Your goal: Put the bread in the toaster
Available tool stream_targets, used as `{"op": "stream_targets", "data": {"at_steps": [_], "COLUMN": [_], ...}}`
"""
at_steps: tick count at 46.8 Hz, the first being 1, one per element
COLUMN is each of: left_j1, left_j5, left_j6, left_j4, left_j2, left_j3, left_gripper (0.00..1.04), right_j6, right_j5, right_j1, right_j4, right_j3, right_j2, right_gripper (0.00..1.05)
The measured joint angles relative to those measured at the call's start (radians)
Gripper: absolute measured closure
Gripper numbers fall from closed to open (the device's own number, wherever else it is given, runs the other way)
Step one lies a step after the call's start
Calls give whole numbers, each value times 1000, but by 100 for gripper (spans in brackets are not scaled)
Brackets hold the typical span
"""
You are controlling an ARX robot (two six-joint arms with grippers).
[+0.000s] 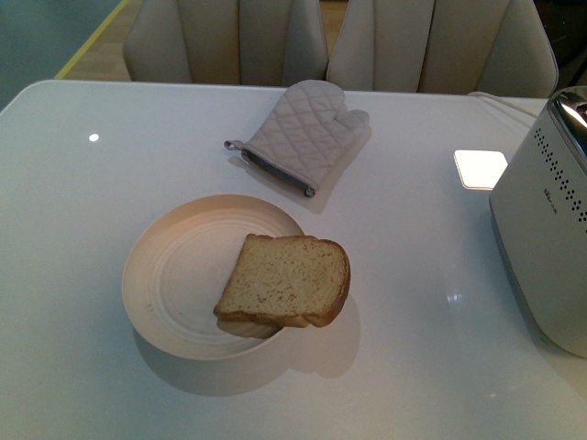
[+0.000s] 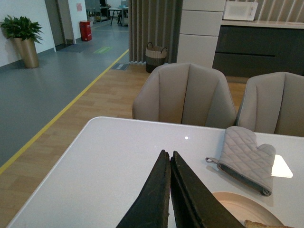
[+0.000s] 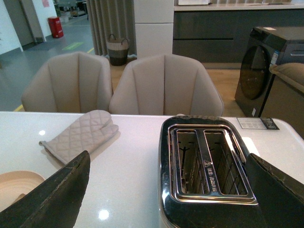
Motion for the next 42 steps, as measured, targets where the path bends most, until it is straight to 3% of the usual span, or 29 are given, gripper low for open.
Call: {"op": "stream_targets", "data": {"at_steps": [33, 37, 42], "left_j1": [0, 0, 0], "left_j5": [0, 0, 0], "left_j6": [0, 0, 0], "left_j4": [-266, -423, -442], "left_j2": [-270, -396, -441], "left_j3": [0, 0, 0], "left_gripper": [102, 102, 102], "right_j6": [0, 0, 0], "right_j5": [0, 0, 0], "right_j1": [0, 0, 0], "right_j4": [0, 0, 0], "right_j3": [0, 0, 0], "right_j2": [0, 0, 0], "right_gripper": [9, 9, 9]}}
